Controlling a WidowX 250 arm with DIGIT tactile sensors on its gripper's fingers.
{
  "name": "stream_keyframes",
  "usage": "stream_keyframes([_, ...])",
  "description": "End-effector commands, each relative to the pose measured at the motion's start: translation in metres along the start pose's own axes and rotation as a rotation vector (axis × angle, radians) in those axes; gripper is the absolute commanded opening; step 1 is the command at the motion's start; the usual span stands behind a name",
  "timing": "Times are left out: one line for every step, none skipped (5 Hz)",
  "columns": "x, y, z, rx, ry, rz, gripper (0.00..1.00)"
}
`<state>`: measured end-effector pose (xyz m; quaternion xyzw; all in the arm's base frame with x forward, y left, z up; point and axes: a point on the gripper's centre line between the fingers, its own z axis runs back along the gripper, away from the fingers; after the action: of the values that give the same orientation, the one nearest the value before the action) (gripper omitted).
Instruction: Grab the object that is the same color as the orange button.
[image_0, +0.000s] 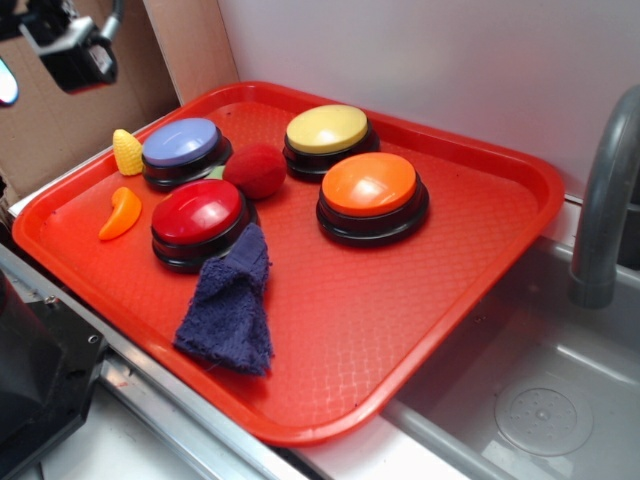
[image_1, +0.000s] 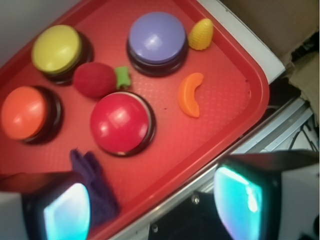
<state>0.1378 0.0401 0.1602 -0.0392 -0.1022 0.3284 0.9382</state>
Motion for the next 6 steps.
stream_keyframes([0.019, 0.015, -0.036, 0.023, -0.066, 0.111, 1.0])
stream_keyframes([0.028, 0.024, -0.052, 0.03, -0.078, 0.174, 1.0])
stream_keyframes([0.034, 0.032, -0.068, -0.014, -0.081, 0.195, 1.0])
stream_keyframes([0.038, 0.039, -0.082, -0.007, -0.067, 0.218, 1.0])
stream_keyframes([0.042, 0.044, -0.093, 0.002, -0.06, 0.246, 1.0])
stream_keyframes([0.047, 0.048, -0.104, 0.049, -0.076, 0.256, 1.0])
